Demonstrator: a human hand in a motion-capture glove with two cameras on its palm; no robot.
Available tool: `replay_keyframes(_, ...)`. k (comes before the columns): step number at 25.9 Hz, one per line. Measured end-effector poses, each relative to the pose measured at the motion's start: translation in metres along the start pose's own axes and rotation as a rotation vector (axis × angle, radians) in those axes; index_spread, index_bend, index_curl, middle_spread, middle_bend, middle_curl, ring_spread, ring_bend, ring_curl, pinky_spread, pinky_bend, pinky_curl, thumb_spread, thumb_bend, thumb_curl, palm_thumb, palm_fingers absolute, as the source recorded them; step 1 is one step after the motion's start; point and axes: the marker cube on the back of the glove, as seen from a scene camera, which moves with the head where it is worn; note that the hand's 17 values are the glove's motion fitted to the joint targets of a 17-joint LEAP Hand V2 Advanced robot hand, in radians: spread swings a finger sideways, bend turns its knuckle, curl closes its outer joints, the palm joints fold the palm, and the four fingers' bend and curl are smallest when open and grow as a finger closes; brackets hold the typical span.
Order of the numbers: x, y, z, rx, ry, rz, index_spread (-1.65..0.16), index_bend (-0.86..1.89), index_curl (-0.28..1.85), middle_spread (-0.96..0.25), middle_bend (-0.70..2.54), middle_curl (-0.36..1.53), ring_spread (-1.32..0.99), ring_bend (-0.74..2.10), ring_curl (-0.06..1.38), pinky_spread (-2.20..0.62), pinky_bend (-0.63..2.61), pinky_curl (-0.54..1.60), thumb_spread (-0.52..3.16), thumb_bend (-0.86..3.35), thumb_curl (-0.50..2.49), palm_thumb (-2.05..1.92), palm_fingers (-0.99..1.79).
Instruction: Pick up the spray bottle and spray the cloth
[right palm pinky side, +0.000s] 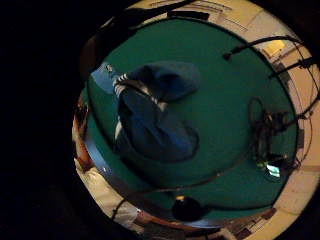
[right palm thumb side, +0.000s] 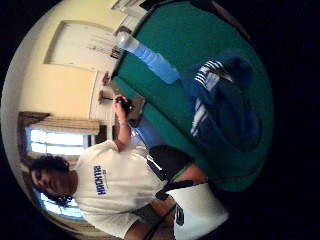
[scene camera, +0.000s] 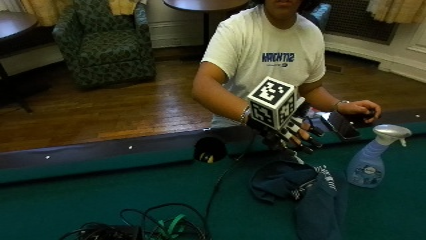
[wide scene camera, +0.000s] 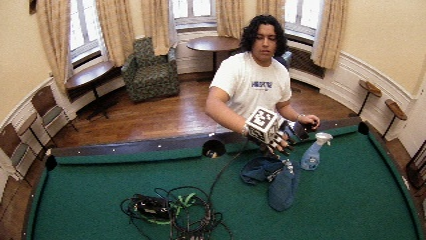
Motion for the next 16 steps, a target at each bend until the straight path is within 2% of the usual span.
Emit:
replay_keyframes(8, 0.026, 0.074, -0.030, 0.138, 0.118, 0.017, -0.42, 0.14, 0.27, -0.16, 0.23, 0.37, -0.12, 0.44, 0.32, 0.22, 0.31, 0.33, 0.82, -0.04, 0.40, 0.42, 0.36)
replay_keyframes(16, 0.032, 0.098, -0.040, 0.165, 0.145, 0.020, -0.42, 0.13, 0.26, -0.17, 0.23, 0.37, -0.13, 0.45, 0.32, 0.22, 0.27, 0.33, 0.83, -0.04, 0.38, 0.43, 0.41)
